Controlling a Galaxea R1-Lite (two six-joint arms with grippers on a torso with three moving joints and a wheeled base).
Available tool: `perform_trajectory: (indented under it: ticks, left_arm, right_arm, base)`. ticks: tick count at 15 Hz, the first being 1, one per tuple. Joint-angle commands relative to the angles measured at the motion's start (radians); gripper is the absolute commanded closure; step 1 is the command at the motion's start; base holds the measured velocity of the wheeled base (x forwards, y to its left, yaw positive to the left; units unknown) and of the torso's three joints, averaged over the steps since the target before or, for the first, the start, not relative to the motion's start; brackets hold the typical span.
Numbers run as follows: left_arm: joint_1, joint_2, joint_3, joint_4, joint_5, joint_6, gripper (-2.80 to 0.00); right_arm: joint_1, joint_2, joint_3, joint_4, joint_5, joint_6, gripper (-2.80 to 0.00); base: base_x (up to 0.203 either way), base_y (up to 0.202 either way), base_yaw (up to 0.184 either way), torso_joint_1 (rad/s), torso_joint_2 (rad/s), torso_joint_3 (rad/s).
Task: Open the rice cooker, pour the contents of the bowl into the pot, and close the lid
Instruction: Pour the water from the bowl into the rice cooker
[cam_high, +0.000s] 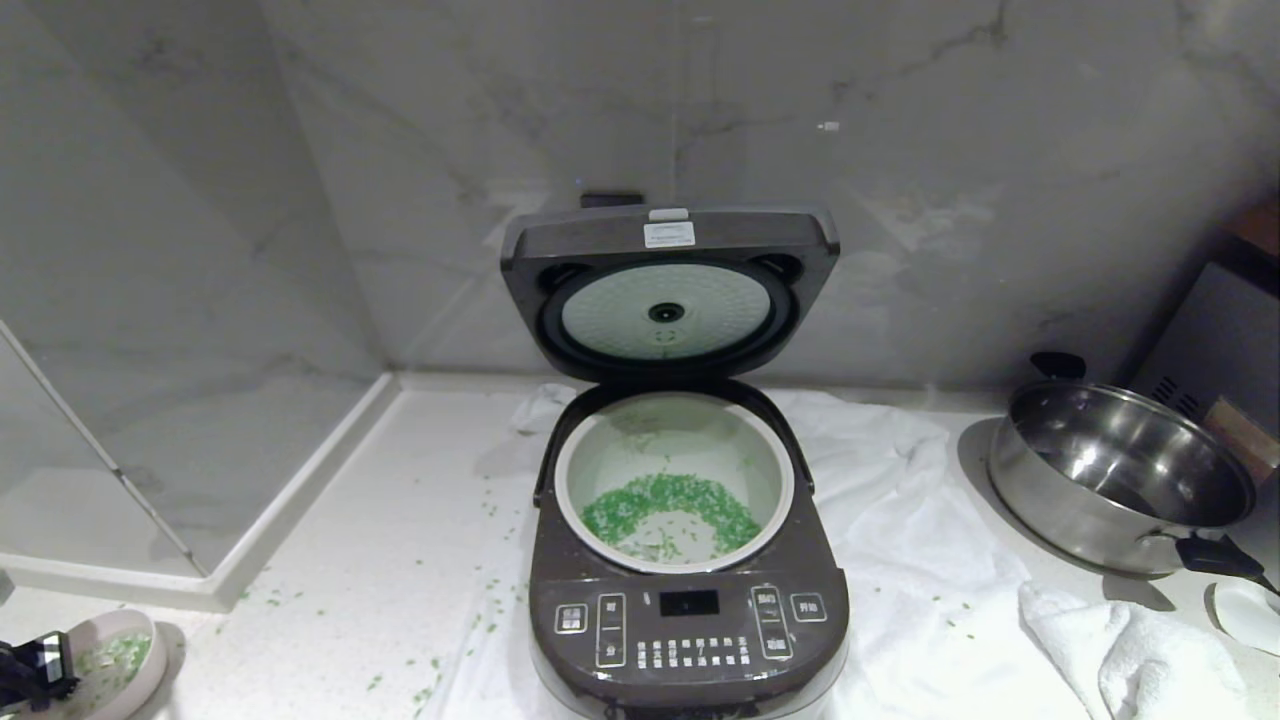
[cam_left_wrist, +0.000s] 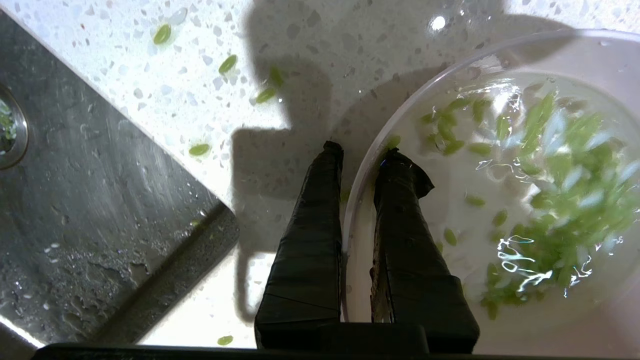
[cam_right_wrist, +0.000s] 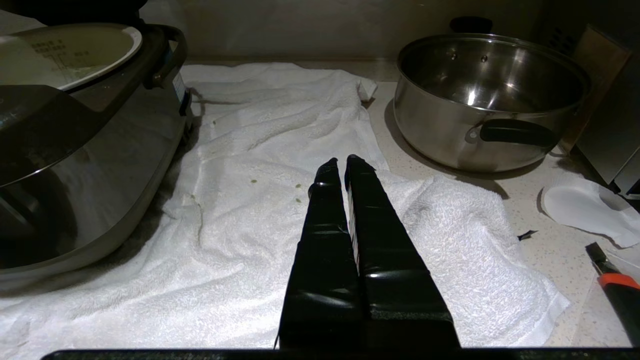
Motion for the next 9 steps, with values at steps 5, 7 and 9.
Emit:
perform_trajectory:
  ticks: [5,7,9]
  left_arm:
    - [-0.020,-0.007,0.039,0.029,-0.008,0.011,0.00]
    - [-0.025,-0.025,0.081,0.039,-0.069,0.035,0.00]
    - [-0.023,-0.045,0.108,0.040,-0.103,0.070,0.00]
  right_arm:
    - [0.000,0.000,-0.001,0.000,0.000,0.000,0.00]
    - [0.000,0.000,-0.002,0.000,0.000,0.000,0.00]
    - [0.000,0.000,-0.002,0.001,0.000,0.000,0.00]
  base:
    - [0.000,0.000,0.000,0.000,0.00,0.000]
    - [0.000,0.000,0.000,0.000,0.00,0.000]
    - [0.000,0.000,0.000,0.000,0.00,0.000]
